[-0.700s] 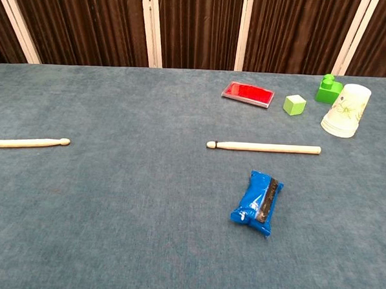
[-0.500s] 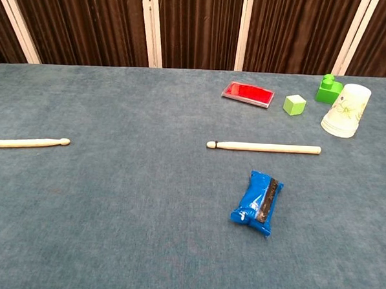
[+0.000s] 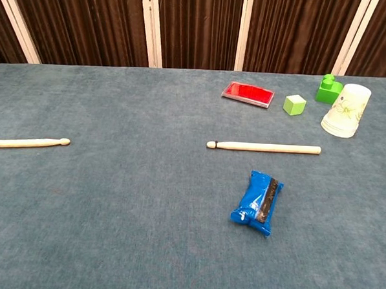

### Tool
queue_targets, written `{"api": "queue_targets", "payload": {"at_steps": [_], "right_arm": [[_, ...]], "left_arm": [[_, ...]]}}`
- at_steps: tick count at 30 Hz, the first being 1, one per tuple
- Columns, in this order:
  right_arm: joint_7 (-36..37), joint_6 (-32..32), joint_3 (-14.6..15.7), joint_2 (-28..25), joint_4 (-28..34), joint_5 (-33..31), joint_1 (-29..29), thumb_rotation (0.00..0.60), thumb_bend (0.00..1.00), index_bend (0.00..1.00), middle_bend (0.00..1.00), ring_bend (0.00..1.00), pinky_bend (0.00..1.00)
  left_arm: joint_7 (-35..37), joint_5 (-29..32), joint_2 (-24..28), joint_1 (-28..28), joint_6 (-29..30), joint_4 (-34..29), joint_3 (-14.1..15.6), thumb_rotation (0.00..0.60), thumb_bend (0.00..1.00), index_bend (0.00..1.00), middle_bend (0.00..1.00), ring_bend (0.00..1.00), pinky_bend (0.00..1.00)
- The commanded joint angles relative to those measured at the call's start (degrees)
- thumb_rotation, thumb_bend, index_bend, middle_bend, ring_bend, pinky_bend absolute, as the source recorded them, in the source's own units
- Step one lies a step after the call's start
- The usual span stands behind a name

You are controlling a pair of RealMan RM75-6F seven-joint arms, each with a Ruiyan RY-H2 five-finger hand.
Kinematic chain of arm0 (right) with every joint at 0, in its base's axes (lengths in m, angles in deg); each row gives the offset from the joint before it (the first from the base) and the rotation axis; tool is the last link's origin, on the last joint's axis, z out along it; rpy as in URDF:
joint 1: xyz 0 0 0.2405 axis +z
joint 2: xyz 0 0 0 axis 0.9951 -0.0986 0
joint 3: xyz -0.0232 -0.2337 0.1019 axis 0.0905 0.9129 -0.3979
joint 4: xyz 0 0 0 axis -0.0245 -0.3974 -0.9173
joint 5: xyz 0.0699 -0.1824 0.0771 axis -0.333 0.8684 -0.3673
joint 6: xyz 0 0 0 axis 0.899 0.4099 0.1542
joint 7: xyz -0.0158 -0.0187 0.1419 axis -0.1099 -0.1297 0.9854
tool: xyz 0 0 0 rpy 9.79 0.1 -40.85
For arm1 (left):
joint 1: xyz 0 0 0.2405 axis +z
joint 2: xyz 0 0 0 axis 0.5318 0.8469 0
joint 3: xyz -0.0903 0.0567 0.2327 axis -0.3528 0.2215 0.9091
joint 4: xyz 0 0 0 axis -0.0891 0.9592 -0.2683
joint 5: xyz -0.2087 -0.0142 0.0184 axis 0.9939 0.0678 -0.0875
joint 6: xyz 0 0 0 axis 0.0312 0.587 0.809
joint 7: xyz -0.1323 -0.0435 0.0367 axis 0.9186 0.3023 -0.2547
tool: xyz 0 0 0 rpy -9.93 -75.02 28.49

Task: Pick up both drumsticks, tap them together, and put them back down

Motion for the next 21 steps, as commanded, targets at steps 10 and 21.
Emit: {"api": "queue_targets", "payload": {"at_steps": [10, 21], "right_arm": [[-12.2, -13.8, -6.5, 3.7, 6.7, -9.7, 10.2, 0.600, 0.29, 0.18, 0.21, 0.17, 0.04], [-36.9, -21.3, -15.4, 13.1, 5.0, -40.7, 25.1, 0.600, 0.29, 0.20, 0.21, 0.17, 0.04]], "left_arm": [[0.2, 3.3, 0.3, -1.1, -2.1, -0.3, -1.7, 0.600, 0.24, 0.10, 0.00, 0.00, 0.00], [0.3, 5.3, 0.3, -1.1, -2.2, 0.0, -2.5, 0.600, 0.24, 0.10, 0.00, 0.00, 0.00]]}}
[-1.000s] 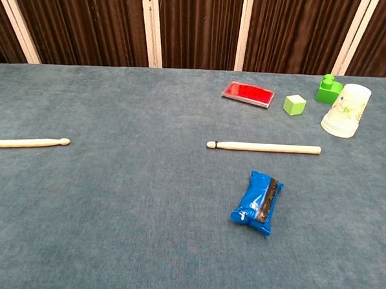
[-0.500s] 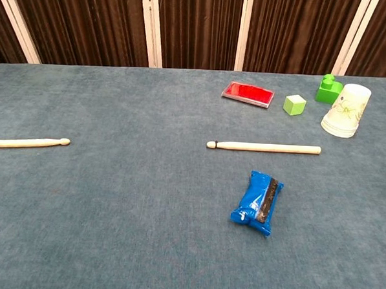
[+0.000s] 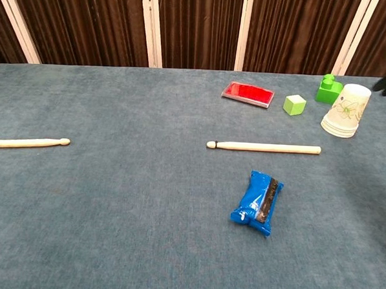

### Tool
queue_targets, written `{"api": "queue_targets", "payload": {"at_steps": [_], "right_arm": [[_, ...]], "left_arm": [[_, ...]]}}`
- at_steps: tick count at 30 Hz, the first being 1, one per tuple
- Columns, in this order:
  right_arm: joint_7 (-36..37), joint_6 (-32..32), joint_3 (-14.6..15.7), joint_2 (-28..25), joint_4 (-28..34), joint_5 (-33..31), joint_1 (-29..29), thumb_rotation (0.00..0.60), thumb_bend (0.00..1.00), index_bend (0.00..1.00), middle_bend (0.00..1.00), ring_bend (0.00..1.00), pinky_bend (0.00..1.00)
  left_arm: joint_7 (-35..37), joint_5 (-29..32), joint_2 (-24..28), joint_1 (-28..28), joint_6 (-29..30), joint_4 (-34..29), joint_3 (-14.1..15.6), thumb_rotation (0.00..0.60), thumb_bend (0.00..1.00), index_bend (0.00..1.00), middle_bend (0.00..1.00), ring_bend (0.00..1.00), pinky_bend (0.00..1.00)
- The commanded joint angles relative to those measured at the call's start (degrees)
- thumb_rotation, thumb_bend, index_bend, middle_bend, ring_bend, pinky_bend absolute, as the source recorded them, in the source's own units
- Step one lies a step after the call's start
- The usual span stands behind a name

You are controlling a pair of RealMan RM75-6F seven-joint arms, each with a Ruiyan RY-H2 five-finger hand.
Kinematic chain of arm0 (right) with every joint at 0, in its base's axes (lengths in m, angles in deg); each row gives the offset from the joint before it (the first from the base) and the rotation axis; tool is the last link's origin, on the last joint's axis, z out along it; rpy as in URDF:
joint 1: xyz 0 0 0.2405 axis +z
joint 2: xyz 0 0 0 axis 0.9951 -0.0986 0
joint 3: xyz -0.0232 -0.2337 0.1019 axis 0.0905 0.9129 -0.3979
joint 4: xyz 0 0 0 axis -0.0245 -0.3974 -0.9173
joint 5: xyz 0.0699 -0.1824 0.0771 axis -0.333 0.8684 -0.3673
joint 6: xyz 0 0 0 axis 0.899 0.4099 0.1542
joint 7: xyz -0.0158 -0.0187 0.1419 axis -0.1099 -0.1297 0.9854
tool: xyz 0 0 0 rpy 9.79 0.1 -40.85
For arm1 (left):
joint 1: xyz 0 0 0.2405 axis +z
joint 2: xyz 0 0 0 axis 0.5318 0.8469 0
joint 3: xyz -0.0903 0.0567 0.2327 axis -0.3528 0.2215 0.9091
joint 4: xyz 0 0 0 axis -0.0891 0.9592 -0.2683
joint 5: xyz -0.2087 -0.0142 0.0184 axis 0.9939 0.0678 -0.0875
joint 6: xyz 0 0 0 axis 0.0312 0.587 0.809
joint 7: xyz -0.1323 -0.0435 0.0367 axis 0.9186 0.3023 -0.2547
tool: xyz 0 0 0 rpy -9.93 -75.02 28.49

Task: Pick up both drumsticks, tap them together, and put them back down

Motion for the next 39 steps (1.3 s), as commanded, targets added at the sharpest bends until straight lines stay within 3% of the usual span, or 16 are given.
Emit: {"api": "queue_targets", "payload": {"at_steps": [1, 6, 11, 20, 28, 39], "right_arm": [[-11.1, -2.6, -4.4, 5.6, -2.1, -14.1, 8.2, 0.600, 0.29, 0.20, 0.21, 0.17, 0.04], [-16.3, -2.1, -5.2, 9.5, -5.7, -22.5, 13.3, 0.600, 0.29, 0.20, 0.21, 0.19, 0.04], [-19.2, -1.3, -4.7, 13.5, -9.2, -25.5, 17.3, 0.600, 0.29, 0.22, 0.25, 0.21, 0.04], [-20.7, -1.7, -3.2, 21.2, -17.2, -26.4, 22.7, 0.600, 0.29, 0.29, 0.29, 0.23, 0.04], [-18.6, -3.4, -2.6, 25.8, -24.7, -26.5, 25.0, 0.600, 0.29, 0.33, 0.39, 0.27, 0.04], [-16.8, -5.6, -2.3, 27.3, -31.0, -26.4, 26.4, 0.600, 0.29, 0.37, 0.44, 0.28, 0.04]], "left_arm": [[-0.3, 0.2, -0.1, -0.1, -0.4, 0.2, 0.0, 0.600, 0.24, 0.10, 0.00, 0.00, 0.00], [-0.9, 0.8, -0.3, -0.4, -0.9, 0.2, -0.1, 0.600, 0.24, 0.10, 0.00, 0.00, 0.00], [-1.9, 1.6, -0.8, -0.9, -1.5, 0.4, -0.4, 0.600, 0.24, 0.10, 0.00, 0.00, 0.00], [-2.3, 2.8, -1.1, -1.1, -1.8, 0.9, -0.9, 0.600, 0.24, 0.10, 0.00, 0.00, 0.00], [-2.9, 3.8, -1.4, -1.6, -2.5, 1.3, -1.0, 0.600, 0.24, 0.10, 0.00, 0.00, 0.00], [-3.6, 4.5, -1.7, -1.6, -2.3, 1.3, -1.1, 0.600, 0.24, 0.10, 0.00, 0.00, 0.00]]}}
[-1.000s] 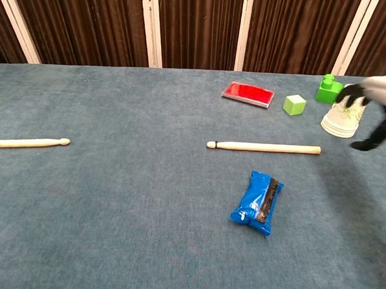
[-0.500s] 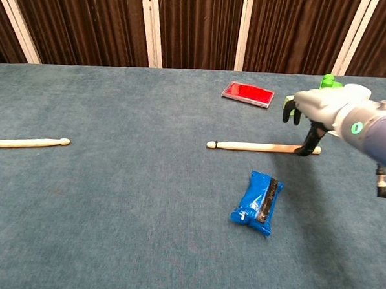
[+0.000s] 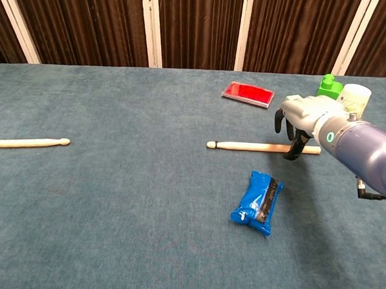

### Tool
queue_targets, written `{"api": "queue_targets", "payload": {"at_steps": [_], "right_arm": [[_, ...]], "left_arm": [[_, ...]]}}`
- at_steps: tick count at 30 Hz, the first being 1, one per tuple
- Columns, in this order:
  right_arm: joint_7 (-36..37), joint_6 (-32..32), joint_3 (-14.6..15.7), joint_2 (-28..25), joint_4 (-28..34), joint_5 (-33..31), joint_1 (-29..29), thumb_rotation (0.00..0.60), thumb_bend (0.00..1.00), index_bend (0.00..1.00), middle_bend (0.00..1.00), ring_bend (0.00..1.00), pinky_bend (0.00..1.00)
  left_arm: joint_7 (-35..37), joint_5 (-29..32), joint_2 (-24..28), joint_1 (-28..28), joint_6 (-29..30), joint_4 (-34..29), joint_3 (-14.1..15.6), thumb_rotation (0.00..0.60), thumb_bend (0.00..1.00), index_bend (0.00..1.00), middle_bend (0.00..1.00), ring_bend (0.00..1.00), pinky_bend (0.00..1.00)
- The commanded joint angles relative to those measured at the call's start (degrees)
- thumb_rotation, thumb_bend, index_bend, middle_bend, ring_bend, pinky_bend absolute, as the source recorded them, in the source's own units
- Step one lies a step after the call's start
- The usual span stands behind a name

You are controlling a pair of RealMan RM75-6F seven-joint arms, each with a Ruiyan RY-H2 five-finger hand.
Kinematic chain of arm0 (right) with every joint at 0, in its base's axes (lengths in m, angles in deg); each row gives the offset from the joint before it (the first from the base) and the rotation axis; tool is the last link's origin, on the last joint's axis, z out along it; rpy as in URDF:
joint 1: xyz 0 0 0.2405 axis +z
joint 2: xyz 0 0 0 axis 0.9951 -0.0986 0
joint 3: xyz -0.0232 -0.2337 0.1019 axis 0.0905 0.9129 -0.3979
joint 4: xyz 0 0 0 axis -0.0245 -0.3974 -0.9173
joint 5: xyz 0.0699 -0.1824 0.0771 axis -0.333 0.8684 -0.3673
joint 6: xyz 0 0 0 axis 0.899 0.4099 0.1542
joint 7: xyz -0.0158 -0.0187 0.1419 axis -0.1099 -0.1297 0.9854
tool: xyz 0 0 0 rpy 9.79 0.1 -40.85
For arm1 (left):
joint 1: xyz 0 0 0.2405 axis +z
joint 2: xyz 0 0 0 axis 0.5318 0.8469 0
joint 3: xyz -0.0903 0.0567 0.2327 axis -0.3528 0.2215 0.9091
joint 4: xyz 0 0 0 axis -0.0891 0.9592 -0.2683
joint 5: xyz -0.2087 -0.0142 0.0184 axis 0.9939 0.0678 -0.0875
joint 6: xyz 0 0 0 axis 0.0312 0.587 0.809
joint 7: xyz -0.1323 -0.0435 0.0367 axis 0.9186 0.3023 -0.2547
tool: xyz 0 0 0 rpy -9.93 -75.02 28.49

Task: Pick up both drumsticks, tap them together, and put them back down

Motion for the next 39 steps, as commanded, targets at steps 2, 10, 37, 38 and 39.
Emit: {"api": "queue_targets", "payload": {"at_steps": [2, 10, 37, 38, 39], "right_arm": [[0.2, -0.5, 0.1, -0.2, -0.7, 0.0, 0.3, 0.600, 0.29, 0.39, 0.44, 0.29, 0.04], [0.8, -1.8, 0.6, -0.9, -1.9, -0.4, 0.4, 0.600, 0.29, 0.47, 0.46, 0.30, 0.04], [1.3, -4.0, 1.5, 3.1, -8.0, 0.3, 2.7, 0.600, 0.34, 0.54, 0.50, 0.33, 0.04], [1.2, -4.0, 1.6, 3.1, -8.1, 0.3, 2.7, 0.600, 0.34, 0.54, 0.51, 0.33, 0.04], [1.1, -4.0, 1.6, 3.1, -8.2, 0.3, 2.7, 0.600, 0.35, 0.54, 0.51, 0.33, 0.04]], "left_arm": [[-0.5, -0.2, -0.2, -0.1, -0.1, 0.0, 0.2, 0.600, 0.24, 0.10, 0.00, 0.00, 0.00], [-1.5, -0.3, -0.7, -0.3, -0.2, -0.1, 0.5, 0.600, 0.24, 0.10, 0.00, 0.00, 0.00], [-3.0, 0.4, -1.5, -0.9, -0.5, 0.1, 0.4, 0.600, 0.24, 0.10, 0.00, 0.00, 0.00], [-3.0, 0.5, -1.5, -1.0, -0.5, 0.1, 0.4, 0.600, 0.24, 0.10, 0.00, 0.00, 0.00], [-3.0, 0.5, -1.5, -1.0, -0.5, 0.1, 0.3, 0.600, 0.24, 0.10, 0.00, 0.00, 0.00]]}}
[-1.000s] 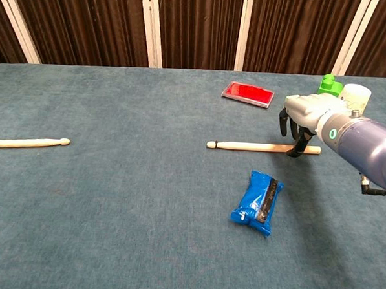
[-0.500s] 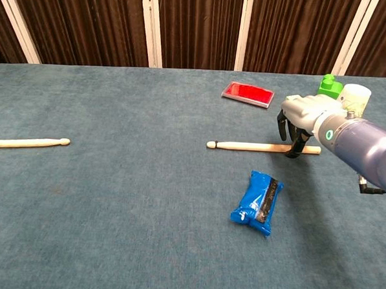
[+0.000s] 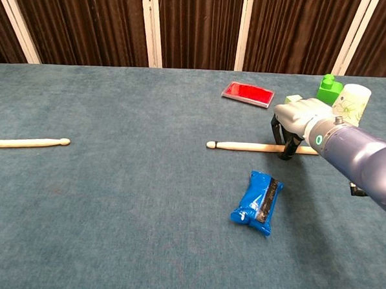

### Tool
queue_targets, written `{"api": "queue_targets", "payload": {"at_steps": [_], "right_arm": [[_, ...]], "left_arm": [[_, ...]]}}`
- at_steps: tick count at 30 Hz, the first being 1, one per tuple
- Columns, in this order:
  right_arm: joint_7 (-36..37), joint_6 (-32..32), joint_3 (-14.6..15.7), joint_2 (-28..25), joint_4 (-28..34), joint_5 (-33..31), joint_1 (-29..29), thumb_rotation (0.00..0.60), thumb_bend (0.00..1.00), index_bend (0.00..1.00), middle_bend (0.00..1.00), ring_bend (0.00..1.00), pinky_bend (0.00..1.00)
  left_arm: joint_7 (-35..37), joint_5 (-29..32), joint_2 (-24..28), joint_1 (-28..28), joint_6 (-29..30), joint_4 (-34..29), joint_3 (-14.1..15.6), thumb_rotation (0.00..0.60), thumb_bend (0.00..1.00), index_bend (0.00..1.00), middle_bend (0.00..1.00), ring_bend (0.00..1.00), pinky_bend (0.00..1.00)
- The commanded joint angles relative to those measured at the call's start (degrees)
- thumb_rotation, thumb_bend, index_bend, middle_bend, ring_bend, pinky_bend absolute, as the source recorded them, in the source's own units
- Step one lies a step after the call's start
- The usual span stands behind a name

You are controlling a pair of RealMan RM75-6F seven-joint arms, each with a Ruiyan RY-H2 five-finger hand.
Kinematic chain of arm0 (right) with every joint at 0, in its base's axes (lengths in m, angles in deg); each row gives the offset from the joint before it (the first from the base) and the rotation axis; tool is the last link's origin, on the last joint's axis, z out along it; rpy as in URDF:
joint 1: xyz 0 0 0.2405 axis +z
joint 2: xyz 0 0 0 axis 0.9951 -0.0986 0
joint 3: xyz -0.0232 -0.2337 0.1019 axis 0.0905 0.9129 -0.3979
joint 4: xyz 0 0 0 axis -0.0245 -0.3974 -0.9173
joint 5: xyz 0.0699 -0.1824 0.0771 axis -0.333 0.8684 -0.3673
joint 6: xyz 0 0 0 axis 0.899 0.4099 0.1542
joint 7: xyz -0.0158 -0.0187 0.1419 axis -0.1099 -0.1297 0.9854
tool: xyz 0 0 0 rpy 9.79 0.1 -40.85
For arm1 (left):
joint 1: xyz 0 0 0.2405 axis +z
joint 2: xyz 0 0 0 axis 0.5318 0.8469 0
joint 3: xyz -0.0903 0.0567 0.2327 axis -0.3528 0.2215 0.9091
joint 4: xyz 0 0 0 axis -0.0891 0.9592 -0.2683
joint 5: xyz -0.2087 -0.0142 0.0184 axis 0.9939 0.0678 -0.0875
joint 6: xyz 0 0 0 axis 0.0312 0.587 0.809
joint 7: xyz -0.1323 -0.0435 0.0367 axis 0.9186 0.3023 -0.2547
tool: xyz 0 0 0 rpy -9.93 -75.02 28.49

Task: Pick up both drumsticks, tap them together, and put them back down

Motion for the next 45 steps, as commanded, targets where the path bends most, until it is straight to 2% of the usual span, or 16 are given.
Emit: {"api": "queue_targets", "payload": {"at_steps": [1, 22, 36, 45], "right_arm": [[-0.1, 0.0, 0.1, 0.0, -0.1, 0.1, 0.0, 0.600, 0.35, 0.54, 0.51, 0.33, 0.04], [-0.6, -0.6, 0.8, 0.4, -0.5, 0.4, 0.1, 0.600, 0.36, 0.56, 0.54, 0.35, 0.04], [1.0, -0.2, 0.9, -0.1, 0.6, 2.9, -0.1, 0.600, 0.39, 0.61, 0.58, 0.38, 0.04], [2.4, -0.6, 1.4, -0.8, 1.3, 4.5, -0.6, 0.600, 0.41, 0.68, 0.62, 0.41, 0.04]], "left_arm": [[-0.1, 0.1, 0.0, 0.0, 0.0, 0.0, 0.0, 0.600, 0.24, 0.10, 0.00, 0.00, 0.00], [-0.7, 0.1, -0.3, -0.3, -0.1, 0.0, 0.1, 0.600, 0.24, 0.10, 0.00, 0.00, 0.00], [-0.1, 0.3, 0.0, -0.5, -0.5, -0.2, 0.2, 0.600, 0.24, 0.10, 0.00, 0.00, 0.00], [-0.4, 0.7, -0.1, -0.6, -0.5, -0.2, 0.1, 0.600, 0.24, 0.10, 0.00, 0.00, 0.00]]}}
